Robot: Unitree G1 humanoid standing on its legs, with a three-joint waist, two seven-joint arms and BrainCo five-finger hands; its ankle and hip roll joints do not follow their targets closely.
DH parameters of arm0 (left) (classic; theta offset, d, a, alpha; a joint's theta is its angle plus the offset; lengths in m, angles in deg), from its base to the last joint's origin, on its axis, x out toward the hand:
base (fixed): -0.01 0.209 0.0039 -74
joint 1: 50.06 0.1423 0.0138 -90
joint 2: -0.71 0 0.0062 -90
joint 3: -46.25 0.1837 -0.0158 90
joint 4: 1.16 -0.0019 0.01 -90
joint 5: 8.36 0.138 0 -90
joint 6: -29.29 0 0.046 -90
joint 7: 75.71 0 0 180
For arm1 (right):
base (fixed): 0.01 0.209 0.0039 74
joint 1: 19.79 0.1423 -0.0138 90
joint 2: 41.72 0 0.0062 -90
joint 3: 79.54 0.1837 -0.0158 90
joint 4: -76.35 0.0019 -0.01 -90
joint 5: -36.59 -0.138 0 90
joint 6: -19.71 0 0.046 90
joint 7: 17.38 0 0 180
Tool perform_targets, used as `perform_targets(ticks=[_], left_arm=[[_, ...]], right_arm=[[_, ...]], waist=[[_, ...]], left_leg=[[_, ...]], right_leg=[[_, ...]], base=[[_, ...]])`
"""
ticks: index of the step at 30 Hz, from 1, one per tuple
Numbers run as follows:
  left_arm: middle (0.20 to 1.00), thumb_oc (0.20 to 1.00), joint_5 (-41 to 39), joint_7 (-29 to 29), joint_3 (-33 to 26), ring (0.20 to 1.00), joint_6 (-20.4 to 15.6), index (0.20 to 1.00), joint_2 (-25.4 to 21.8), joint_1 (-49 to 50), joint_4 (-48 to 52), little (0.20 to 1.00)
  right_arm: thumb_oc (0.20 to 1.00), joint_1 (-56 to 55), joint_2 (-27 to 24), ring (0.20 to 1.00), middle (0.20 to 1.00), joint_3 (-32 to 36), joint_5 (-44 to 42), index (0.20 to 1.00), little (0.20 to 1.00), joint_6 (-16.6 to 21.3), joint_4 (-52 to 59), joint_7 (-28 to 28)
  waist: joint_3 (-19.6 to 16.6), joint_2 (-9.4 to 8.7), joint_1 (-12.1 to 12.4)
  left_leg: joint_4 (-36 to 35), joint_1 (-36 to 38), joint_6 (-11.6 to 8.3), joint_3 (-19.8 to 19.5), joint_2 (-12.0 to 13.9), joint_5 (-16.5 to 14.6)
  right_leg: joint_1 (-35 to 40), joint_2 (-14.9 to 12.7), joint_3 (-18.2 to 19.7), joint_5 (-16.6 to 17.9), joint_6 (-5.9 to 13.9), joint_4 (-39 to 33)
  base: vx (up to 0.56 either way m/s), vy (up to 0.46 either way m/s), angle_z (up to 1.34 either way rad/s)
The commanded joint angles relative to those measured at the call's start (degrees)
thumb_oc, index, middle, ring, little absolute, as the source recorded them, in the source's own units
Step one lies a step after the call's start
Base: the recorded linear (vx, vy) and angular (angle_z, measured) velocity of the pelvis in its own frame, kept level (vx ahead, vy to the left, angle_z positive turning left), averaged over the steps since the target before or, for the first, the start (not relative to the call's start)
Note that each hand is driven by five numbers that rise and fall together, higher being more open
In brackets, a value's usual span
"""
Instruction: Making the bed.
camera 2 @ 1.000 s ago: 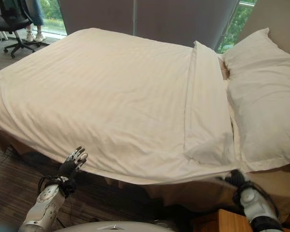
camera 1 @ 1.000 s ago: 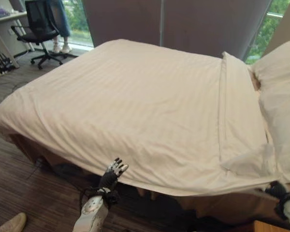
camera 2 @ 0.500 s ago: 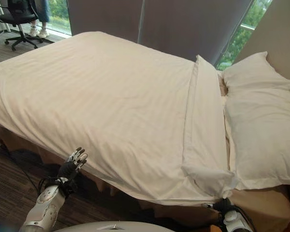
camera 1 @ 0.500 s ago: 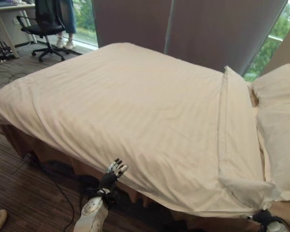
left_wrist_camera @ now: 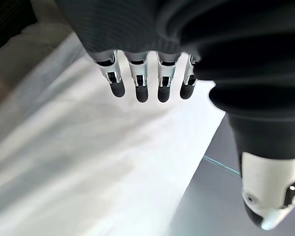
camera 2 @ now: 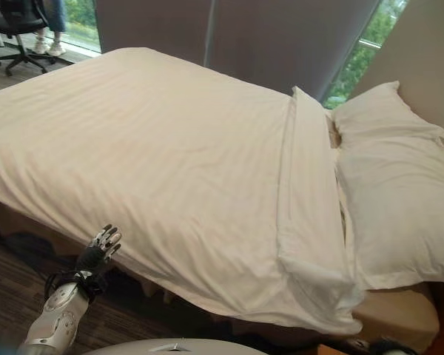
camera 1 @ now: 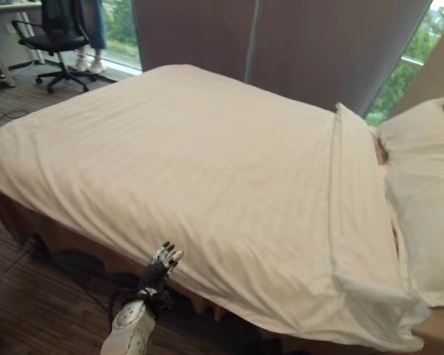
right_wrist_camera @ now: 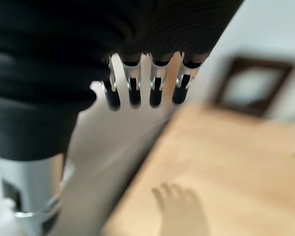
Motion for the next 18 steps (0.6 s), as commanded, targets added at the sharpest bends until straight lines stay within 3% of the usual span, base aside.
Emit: perform_targets(ticks=[1,3,5,6,8,9,10,11,14,18], left_arm=[[1.000,1.000,-1.0,-1.9,0.0,1.000,-4.0,1.000,3.0,-4.6,3.1,1.000],[1.000,1.000,-1.9,-2.0,1.1,1.000,-4.0,1.000,3.7,-5.0,0.5,1.000],[1.000,1.000,-1.9,-2.0,1.1,1.000,-4.0,1.000,3.7,-5.1,0.4,1.000],[1.000,1.000,-3.1,-1.8,2.3,1.000,-3.8,1.000,3.3,-6.5,-3.3,1.000],[1.000,1.000,-3.3,-1.6,2.3,1.000,-3.8,1.000,3.2,-7.0,-4.1,1.000],[1.000,1.000,-3.9,-1.5,2.8,1.000,-4.0,1.000,2.8,-7.4,-4.9,1.000],[1.000,1.000,-4.0,-1.3,3.5,1.000,-4.2,1.000,2.2,-7.4,-4.7,1.000],[1.000,1.000,-3.4,-1.2,5.1,1.000,-4.4,1.000,1.8,-8.0,-4.1,1.000],[1.000,1.000,-2.5,-1.2,6.7,1.000,-4.8,1.000,1.3,-9.7,-4.4,1.000],[1.000,1.000,-2.5,-1.5,9.4,1.000,-5.7,1.000,2.2,-12.3,-7.4,1.000]], right_arm=[[1.000,5.0,-3.1,1.000,1.000,0.6,-7.1,1.000,1.000,4.9,3.9,12.6],[1.000,7.4,0.5,1.000,1.000,4.0,-16.9,1.000,1.000,9.6,9.8,15.5],[1.000,7.5,0.5,1.000,1.000,4.0,-16.9,1.000,1.000,9.7,9.8,15.5],[1.000,12.7,2.7,1.000,1.000,4.2,-30.7,1.000,1.000,15.8,12.6,13.0],[1.000,13.7,2.6,1.000,1.000,4.2,-32.8,1.000,1.000,16.4,11.8,12.2],[1.000,16.1,4.7,1.000,1.000,1.6,-41.9,1.000,1.000,20.0,17.8,7.0],[0.200,18.5,7.6,0.200,0.200,-0.2,-51.9,0.200,0.200,22.7,22.3,3.7],[0.200,22.3,11.6,0.200,0.200,-4.1,-62.2,0.200,0.200,23.3,23.7,0.9],[0.200,26.3,13.6,0.200,0.200,-6.5,-67.1,0.200,0.200,23.6,22.1,0.0],[0.200,32.5,15.4,0.200,0.200,-8.0,-69.7,0.200,0.200,23.4,16.2,1.1]], waist=[[2.0,4.23,0.2],[2.0,4.86,0.1],[2.1,4.84,0.1],[2.1,5.36,0.4],[2.2,5.40,0.4],[2.4,5.59,0.7],[2.5,5.92,1.2],[2.8,6.55,2.2],[3.2,7.32,2.8],[4.3,9.86,3.0]], left_leg=[[0.8,3.0,-2.31,-0.9,2.9,-2.7],[0.8,3.1,-2.34,-1.1,2.9,-2.8],[0.8,3.1,-2.33,-1.1,2.9,-2.8],[0.8,3.1,-2.44,-1.3,2.7,-2.7],[0.8,3.1,-2.50,-1.3,2.7,-2.6],[0.8,3.0,-2.63,-1.1,2.6,-2.5],[0.8,2.9,-2.75,-1.1,2.5,-2.4],[0.8,2.9,-2.84,-1.4,2.2,-2.5],[0.8,2.8,-2.82,-1.7,1.8,-2.5],[0.8,2.6,-2.69,-1.9,0.6,-2.6]], right_leg=[[-5.6,-0.6,-0.6,1.1,-0.21,0.9],[-5.2,-0.9,-0.9,1.0,-0.19,0.9],[-5.2,-0.9,-0.9,1.0,-0.18,0.9],[-5.1,-1.3,-1.2,0.9,-0.11,0.9],[-5.1,-1.4,-1.3,1.0,-0.08,0.9],[-5.3,-1.6,-1.2,1.1,-0.05,0.9],[-5.3,-1.8,-1.4,1.2,-0.08,0.9],[-5.1,-2.3,-1.8,1.1,-0.11,0.9],[-5.0,-2.7,-1.8,1.0,-0.05,0.9],[-4.7,-4.0,-1.9,1.0,0.18,0.9]], base=[[0.04,0.038,-0.30],[0.04,0.044,-0.16],[0.02,0.035,0.01],[0.01,0.048,0.05],[0.00,0.034,0.05],[-0.01,0.025,0.09],[0.00,0.022,0.10],[0.00,0.000,0.00],[0.00,0.000,0.10],[0.01,0.012,0.09]])
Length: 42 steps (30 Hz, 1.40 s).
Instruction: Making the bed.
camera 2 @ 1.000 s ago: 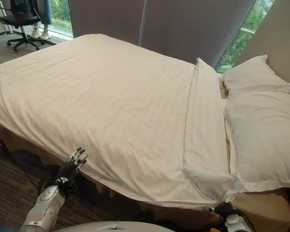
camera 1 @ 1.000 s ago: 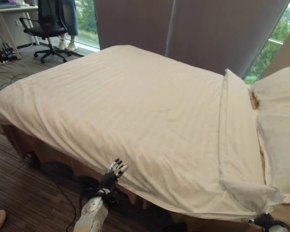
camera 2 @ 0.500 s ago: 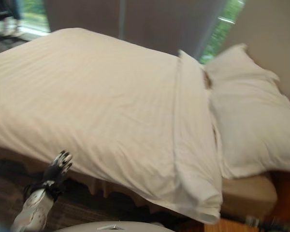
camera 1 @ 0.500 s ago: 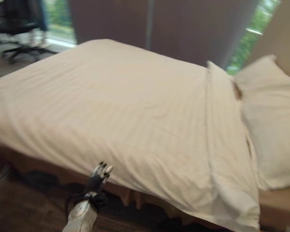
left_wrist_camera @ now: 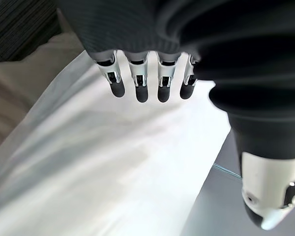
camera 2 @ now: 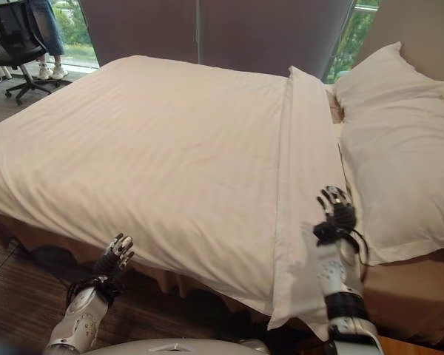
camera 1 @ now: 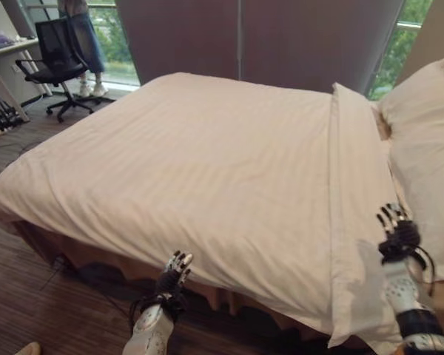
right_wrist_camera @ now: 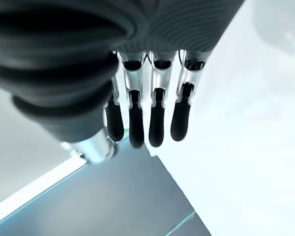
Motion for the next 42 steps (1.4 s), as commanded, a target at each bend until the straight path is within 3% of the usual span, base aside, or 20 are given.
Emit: perform_targets(ticks=[1,5,11,13,14,16,21,24,25,26,27,30,31,32,33,34,35,36,40,42], left_arm=[[1.000,1.000,0.3,0.6,1.9,1.000,-3.8,1.000,-0.8,-6.7,-0.8,1.000],[1.000,1.000,0.4,-0.1,3.2,1.000,-5.5,1.000,0.0,-9.2,-4.3,1.000],[1.000,1.000,-1.9,0.5,2.4,1.000,-6.4,1.000,1.1,-8.1,-5.8,1.000],[1.000,1.000,-2.2,0.5,2.1,1.000,-7.0,1.000,1.8,-8.8,-6.7,1.000],[1.000,1.000,-2.3,0.5,2.1,1.000,-7.0,1.000,1.7,-8.7,-6.7,1.000],[1.000,1.000,-3.4,0.4,1.6,1.000,-6.5,1.000,2.2,-8.9,-6.0,1.000],[1.000,1.000,-5.5,0.9,0.1,1.000,-5.8,1.000,1.5,-7.5,-4.1,1.000],[1.000,1.000,-4.6,1.1,1.5,1.000,-5.0,1.000,2.5,-6.6,-4.0,1.000],[1.000,1.000,-4.6,1.1,1.5,1.000,-5.0,1.000,2.5,-6.6,-4.0,1.000],[1.000,1.000,-5.0,1.2,1.9,1.000,-4.6,1.000,2.9,-6.3,-4.2,1.000],[1.000,1.000,-5.2,1.5,2.4,1.000,-4.4,1.000,3.2,-5.6,-4.1,1.000],[1.000,1.000,-4.8,2.0,3.3,1.000,-4.1,1.000,3.0,-4.7,-3.5,1.000],[1.000,1.000,-3.5,1.5,3.2,1.000,-4.3,1.000,2.8,-4.3,-2.7,1.000],[1.000,1.000,-0.4,0.0,2.7,1.000,-5.0,1.000,2.4,-3.6,-1.9,1.000],[1.000,1.000,3.4,-1.5,2.7,1.000,-5.7,1.000,2.0,-4.0,-1.4,1.000],[1.000,1.000,7.7,-2.3,3.0,1.000,-6.8,1.000,0.5,0.5,12.5,1.000],[1.000,1.000,7.8,-2.3,3.0,1.000,-6.8,1.000,0.4,0.6,12.6,1.000],[1.000,1.000,10.8,-5.4,2.3,1.000,-7.8,1.000,-0.5,0.8,11.5,1.000],[1.000,1.000,13.0,-3.5,1.3,1.000,-8.0,1.000,-1.5,3.5,23.2,1.000],[1.000,1.000,13.4,-3.6,1.2,1.000,-8.3,1.000,-1.8,3.2,25.0,1.000]], right_arm=[[0.200,7.2,-1.7,0.200,0.200,3.1,-1.0,0.200,0.200,2.9,-2.6,0.6],[0.200,9.0,0.2,0.200,0.200,3.6,-0.6,0.200,0.200,2.6,-10.6,1.2],[0.200,3.9,2.3,0.200,0.200,4.7,2.9,0.200,0.200,-1.6,-24.3,0.1],[0.200,-2.2,4.6,0.200,0.200,3.2,9.6,0.200,0.200,-5.3,-32.1,-0.7],[0.200,-2.2,4.6,0.200,0.200,3.2,9.6,0.200,0.200,-5.3,-32.1,-0.7],[0.200,-9.8,4.4,0.200,0.200,7.3,11.0,0.200,0.200,-8.1,-37.8,-0.6],[0.200,-17.7,3.0,0.200,0.200,10.9,13.3,0.200,0.200,-10.4,-40.7,-1.5],[0.200,-20.1,3.3,0.200,0.200,9.7,17.4,0.200,0.200,-11.7,-42.0,-1.9],[0.200,-20.1,3.3,0.200,0.200,9.7,17.4,0.200,0.200,-11.7,-42.1,-1.9],[0.416,-19.8,3.4,0.416,0.416,9.2,17.5,0.416,0.416,-11.4,-41.6,-1.7],[1.000,-19.8,3.4,1.000,1.000,8.7,17.8,1.000,1.000,-11.0,-41.0,-1.4],[1.000,-17.3,2.9,1.000,1.000,4.9,20.4,1.000,1.000,-9.0,-35.2,-0.4],[1.000,-16.3,1.6,1.000,1.000,2.3,25.0,1.000,1.000,-7.2,-28.0,2.1],[1.000,-17.3,1.0,1.000,1.000,0.7,28.4,1.000,1.000,-4.2,-14.0,4.2],[1.000,-16.6,0.4,1.000,1.000,0.1,30.8,1.000,1.000,-3.1,-9.9,4.8],[1.000,-15.6,-2.4,1.000,1.000,-2.4,37.0,1.000,1.000,-0.8,2.7,6.0],[1.000,-15.7,-2.4,1.000,1.000,-2.5,37.0,1.000,1.000,-0.9,2.8,6.1],[1.000,-15.2,-3.7,1.000,1.000,-4.0,40.9,1.000,1.000,-0.1,11.6,6.1],[1.000,-15.4,-7.8,1.000,1.000,-3.9,54.6,1.000,1.000,-0.7,25.2,8.0],[1.000,-15.4,-7.6,1.000,1.000,-4.6,56.0,1.000,1.000,-1.2,26.9,7.5]], waist=[[4.4,2.03,-0.3],[6.7,6.05,-1.4],[7.9,8.09,-2.8],[7.9,7.60,-3.5],[7.7,7.61,-3.4],[7.4,6.34,-4.5],[6.2,3.88,-5.2],[4.7,1.59,-5.0],[4.7,1.59,-5.1],[4.3,1.09,-4.8],[3.9,0.71,-4.5],[3.0,-0.51,-3.7],[2.8,-0.78,-3.7],[2.6,-0.96,-4.1],[2.5,-1.10,-4.2],[2.3,-1.50,-3.1],[2.2,-1.55,-3.1],[2.2,-1.77,-2.7],[2.4,-2.18,-0.5],[2.4,-2.29,-0.2]], left_leg=[[0.8,4.2,-2.80,0.1,0.2,-3.8],[0.8,1.8,-2.76,-0.3,-1.1,-3.1],[0.8,1.0,-2.69,0.0,-1.5,-2.9],[0.8,2.0,-2.60,0.5,-1.7,-3.6],[0.8,1.7,-2.57,0.6,-1.6,-3.4],[0.8,2.8,-2.28,0.5,-1.6,-4.4],[0.8,3.9,-1.86,0.5,-1.5,-5.3],[0.8,4.6,-1.69,0.0,-0.9,-5.7],[0.8,4.6,-1.69,0.0,-0.9,-5.7],[0.8,4.7,-1.70,0.0,-0.7,-5.8],[0.8,4.8,-1.64,-0.1,-0.5,-5.9],[0.8,5.5,-1.59,0.2,-0.2,-6.1],[0.8,5.7,-1.60,0.5,-0.2,-6.0],[0.8,5.8,-1.61,1.0,-0.1,-5.9],[0.8,5.8,-1.57,1.1,-0.2,-5.9],[0.8,5.6,-1.42,0.6,-0.2,-5.7],[0.8,5.6,-1.41,0.6,-0.2,-5.7],[0.8,5.4,-1.39,0.5,-0.2,-5.5],[0.8,5.4,-1.16,-0.9,-0.2,-5.6],[0.8,5.3,-1.13,-1.1,-0.2,-5.6]], right_leg=[[-3.4,-4.3,-0.9,0.3,1.27,1.0],[-5.4,-5.8,-1.0,1.0,1.58,1.0],[-7.0,-6.3,-0.1,1.7,1.77,1.0],[-6.4,-6.4,-0.1,1.4,1.92,1.0],[-6.7,-6.3,0.0,1.6,1.80,1.0],[-6.1,-6.3,0.1,1.4,1.97,1.0],[-5.5,-5.8,0.2,1.6,2.08,1.0],[-4.7,-5.1,-0.2,1.5,1.98,1.0],[-4.7,-5.1,-0.2,1.5,1.98,1.0],[-4.5,-4.9,-0.3,1.4,1.96,1.0],[-4.3,-4.7,-0.4,1.4,1.94,1.0],[-3.9,-4.1,0.0,1.3,1.88,1.0],[-4.0,-4.0,0.4,1.5,1.87,1.0],[-4.3,-3.9,1.0,1.7,1.83,1.0],[-4.4,-3.8,1.2,1.8,1.79,1.0],[-4.3,-3.7,1.1,1.7,1.64,1.0],[-4.3,-3.7,1.1,1.7,1.64,1.0],[-4.5,-3.7,1.2,1.9,1.54,1.0],[-3.4,-4.0,-0.1,1.6,1.66,1.0],[-3.2,-4.0,-0.3,1.6,1.66,1.0]], base=[[-0.03,0.019,0.10],[-0.06,0.029,0.09],[-0.03,0.012,0.04],[0.04,-0.015,-0.14],[0.05,-0.010,-0.09],[0.05,-0.005,-0.02],[0.02,-0.004,-0.02],[0.00,0.000,0.00],[0.00,0.027,-0.04],[0.01,0.023,-0.11],[0.00,0.046,-0.17],[-0.01,0.020,-0.07],[-0.02,0.021,-0.11],[-0.02,0.033,-0.17],[-0.03,0.030,-0.19],[-0.02,0.019,-0.19],[-0.04,0.008,-0.09],[-0.03,0.000,0.06],[-0.02,0.014,0.10],[0.00,0.001,0.17]])
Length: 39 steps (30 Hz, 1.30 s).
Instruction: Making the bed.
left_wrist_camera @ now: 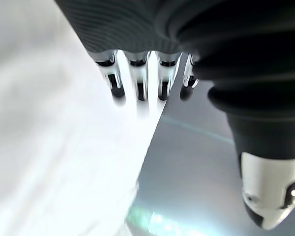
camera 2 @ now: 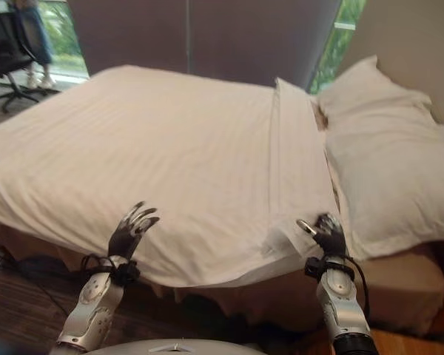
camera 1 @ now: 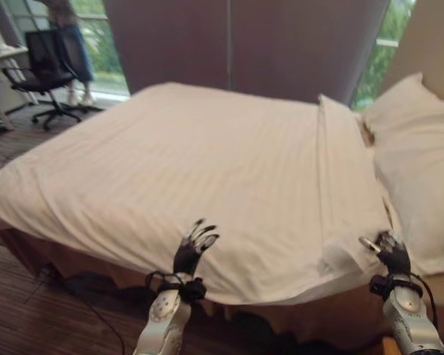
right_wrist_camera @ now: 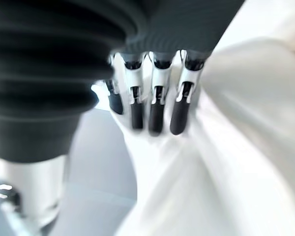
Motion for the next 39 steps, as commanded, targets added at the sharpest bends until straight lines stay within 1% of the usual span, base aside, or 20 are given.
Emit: perform_targets(ticks=[1,6,10,12,17,22,24,25,28,30,32,36,39], left_arm=[[1.000,1.000,3.9,-0.4,-1.0,1.000,-3.0,1.000,-0.7,-3.3,5.9,1.000],[1.000,1.000,3.0,-0.2,-0.9,1.000,-2.9,1.000,-0.4,-2.1,8.7,1.000],[1.000,1.000,3.8,-0.3,-0.4,1.000,-3.0,1.000,-0.2,-1.6,7.0,1.000],[1.000,1.000,3.7,-0.6,-0.2,1.000,-3.1,1.000,0.1,-1.5,6.6,1.000],[1.000,1.000,2.5,-0.9,-0.8,1.000,-3.3,1.000,0.1,-1.7,6.3,1.000],[1.000,1.000,2.9,-1.5,-1.1,1.000,-3.4,1.000,-0.1,-2.9,5.7,1.000],[1.000,1.000,2.8,-1.6,-0.3,1.000,-3.8,1.000,-0.2,-4.5,3.6,1.000],[1.000,1.000,2.8,-1.6,-0.3,1.000,-3.9,1.000,-0.2,-4.6,3.6,1.000],[1.000,1.000,2.6,-2.2,0.6,1.000,-4.3,1.000,-0.2,-8.7,-0.6,1.000],[1.000,1.000,2.3,-2.2,0.6,1.000,-4.5,1.000,-0.1,-9.5,-1.4,1.000],[1.000,1.000,2.0,-2.3,1.4,1.000,-4.8,1.000,0.1,-11.3,-4.1,1.000],[1.000,1.000,1.3,-2.3,3.1,1.000,-5.3,1.000,0.0,-15.0,-9.2,1.000],[1.000,1.000,0.4,-1.8,3.5,1.000,-5.4,1.000,-0.1,-15.5,-10.8,1.000]], right_arm=[[1.000,5.7,-0.9,1.000,1.000,1.6,6.8,1.000,1.000,1.3,1.2,0.3],[1.000,2.4,1.1,1.000,1.000,-1.2,9.2,1.000,1.000,0.5,2.9,-1.3],[1.000,1.8,1.1,1.000,1.000,-2.9,10.5,1.000,1.000,-0.1,2.6,-1.8],[1.000,2.4,1.3,1.000,1.000,-3.2,9.3,1.000,1.000,0.1,2.6,-1.9],[1.000,3.6,0.1,1.000,1.000,-4.6,9.0,1.000,1.000,0.1,3.0,-2.8],[1.000,5.4,-1.1,1.000,1.000,-5.8,13.1,1.000,1.000,-0.6,2.6,-2.2],[1.000,10.6,-3.2,1.000,1.000,-8.4,18.0,1.000,1.000,-1.7,-1.2,-1.1],[1.000,10.8,-3.2,1.000,1.000,-8.5,18.0,1.000,1.000,-1.7,-1.4,-1.0],[1.000,18.0,-5.1,1.000,1.000,-12.9,23.9,1.000,1.000,-3.6,-8.4,-0.4],[1.000,19.7,-5.0,1.000,1.000,-14.2,25.1,1.000,1.000,-3.9,-10.4,-0.5],[1.000,23.7,-4.9,1.000,1.000,-18.0,28.8,1.000,1.000,-4.7,-17.5,0.2],[1.000,30.3,-3.5,1.000,1.000,-23.6,30.6,1.000,1.000,-6.3,-29.9,-0.8],[1.000,33.1,-2.9,1.000,1.000,-25.4,31.0,1.000,1.000,-7.0,-37.2,-1.2]], waist=[[5.0,1.85,0.0],[4.8,1.53,0.7],[4.9,1.55,0.9],[5.0,1.56,1.0],[5.2,1.58,1.4],[5.1,1.63,1.6],[5.2,1.60,2.2],[5.2,1.60,2.2],[5.0,1.56,2.8],[4.9,1.55,3.0],[4.9,1.65,3.4],[5.0,1.75,4.0],[5.1,2.00,4.4]], left_leg=[[0.8,6.7,-0.69,-0.8,1.0,-4.7],[0.8,6.5,-0.63,-1.5,1.1,-4.4],[0.8,6.8,-0.76,-1.7,1.2,-4.5],[0.8,7.0,-0.76,-1.6,1.2,-4.5],[0.8,7.2,-0.83,-1.4,1.2,-4.4],[0.8,7.1,-0.86,-1.5,1.2,-4.4],[0.8,7.4,-0.89,-1.6,1.0,-4.6],[0.8,7.3,-0.87,-1.6,1.1,-4.4],[0.8,7.3,-0.97,-1.7,0.9,-4.5],[0.8,7.0,-0.94,-1.8,0.9,-4.4],[0.8,6.7,-0.97,-2.0,0.9,-4.4],[0.8,6.2,-1.13,-2.4,0.7,-4.2],[0.8,5.7,-1.26,-2.7,0.5,-4.0]], right_leg=[[-1.3,-2.9,-0.7,0.9,1.44,1.0],[-0.8,-2.7,-1.4,0.7,1.28,1.0],[-0.1,-2.8,-1.8,0.2,1.17,1.0],[0.1,-2.8,-1.9,0.2,1.17,1.0],[0.2,-2.8,-1.9,0.2,1.19,1.0],[0.3,-3.0,-2.2,0.2,1.29,1.0],[0.7,-3.2,-2.4,0.2,1.44,1.0],[0.5,-3.1,-2.4,0.3,1.37,1.0],[0.7,-3.3,-2.5,0.3,1.49,1.0],[0.5,-3.3,-2.6,0.4,1.44,1.0],[0.5,-3.5,-2.9,0.4,1.44,1.0],[0.4,-3.7,-3.1,0.5,1.39,1.0],[0.2,-3.8,-3.4,0.6,1.39,1.0]], base=[[0.01,-0.004,0.20],[0.01,-0.003,0.11],[0.01,-0.002,0.00],[0.00,0.000,0.00],[0.00,0.000,0.00],[0.01,-0.002,0.00],[0.00,0.000,0.00],[0.00,0.000,0.00],[0.00,-0.003,0.01],[0.00,0.000,0.00],[0.02,-0.015,0.05],[0.00,-0.020,0.10],[0.00,-0.018,0.08]])
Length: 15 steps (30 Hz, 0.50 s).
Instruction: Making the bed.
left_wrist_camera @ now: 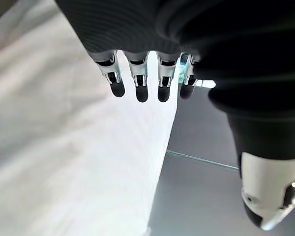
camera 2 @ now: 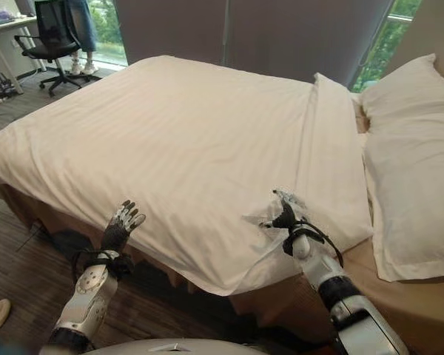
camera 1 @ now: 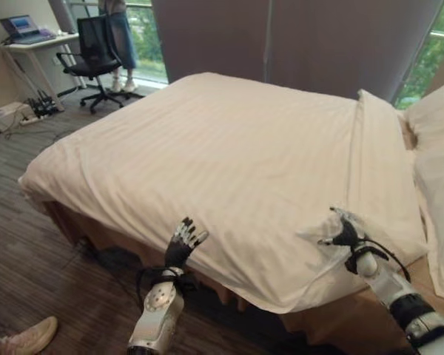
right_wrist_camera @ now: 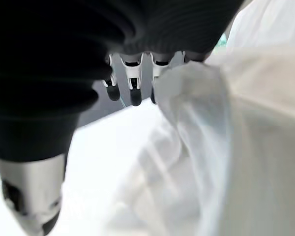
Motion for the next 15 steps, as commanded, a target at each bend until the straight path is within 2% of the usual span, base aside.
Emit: perform_targets(ticks=[1,2,3,4,11,14,15], left_arm=[[1.000,1.000,-1.3,0.7,1.1,1.000,-4.0,1.000,-2.0,-5.1,2.0,1.000],[1.000,1.000,-1.5,1.1,1.1,1.000,-4.0,1.000,-2.3,-4.8,1.9,1.000],[1.000,1.000,-1.6,1.5,1.0,1.000,-4.0,1.000,-2.6,-4.5,2.1,1.000],[1.000,1.000,-1.9,2.7,0.5,1.000,-4.1,1.000,-3.1,-3.2,3.3,1.000],[1.000,1.000,-2.6,5.1,-2.3,1.000,-3.8,1.000,-4.1,1.5,6.8,1.000],[1.000,1.000,-2.9,5.5,-4.2,1.000,-3.7,1.000,-4.1,2.8,8.6,1.000],[1.000,1.000,-2.7,5.2,-5.6,1.000,-3.5,1.000,-3.7,3.4,9.4,1.000]], right_arm=[[1.000,7.5,-0.3,1.000,1.000,0.7,1.3,1.000,1.000,0.0,-3.5,0.4],[0.533,8.0,-0.5,0.533,0.533,0.6,1.3,0.533,0.533,0.0,-4.8,0.2],[0.291,8.1,-1.1,0.291,0.291,0.3,1.9,0.291,0.291,-0.2,-6.3,0.0],[0.200,7.9,-1.9,0.200,0.200,0.3,2.8,0.200,0.200,-0.4,-8.6,-0.3],[0.200,4.9,-7.0,0.200,0.200,3.0,5.4,0.200,0.200,-0.3,-8.3,-0.7],[0.200,0.6,-10.7,0.200,0.200,6.7,5.6,0.200,0.200,0.0,-3.2,-0.8],[0.200,-4.3,-12.0,0.200,0.200,11.1,5.0,0.200,0.200,0.2,2.2,-0.3]], waist=[[3.7,-0.81,1.2],[3.6,-0.76,1.3],[3.6,-0.72,1.4],[3.8,-0.62,1.4],[3.9,-0.72,1.1],[4.0,-0.90,0.2],[4.1,-1.01,-0.7]], left_leg=[[0.8,5.8,-2.79,0.3,0.6,-5.4],[0.8,5.4,-2.77,0.3,0.5,-5.2],[0.8,5.2,-2.77,0.2,0.5,-5.1],[0.8,5.4,-2.80,0.1,0.3,-5.2],[0.8,5.5,-2.68,0.5,0.2,-5.4],[0.8,5.8,-2.66,1.0,0.1,-5.6],[0.8,6.0,-2.54,1.3,0.1,-5.7]], right_leg=[[-2.0,-4.3,-0.5,0.4,1.43,1.0],[-2.3,-4.3,-0.5,0.6,1.40,1.0],[-2.4,-4.3,-0.5,0.6,1.41,1.0],[-2.1,-4.4,-0.6,0.5,1.54,1.0],[-2.6,-4.5,-0.2,1.0,1.70,1.0],[-2.8,-4.5,0.2,1.1,1.84,1.0],[-3.2,-4.4,0.7,1.3,1.89,1.0]], base=[[0.00,0.000,0.00],[0.00,0.000,0.00],[-0.01,-0.009,0.04],[0.00,-0.008,0.07],[0.00,0.000,0.03],[0.00,0.000,0.00],[-0.01,0.021,-0.04]])
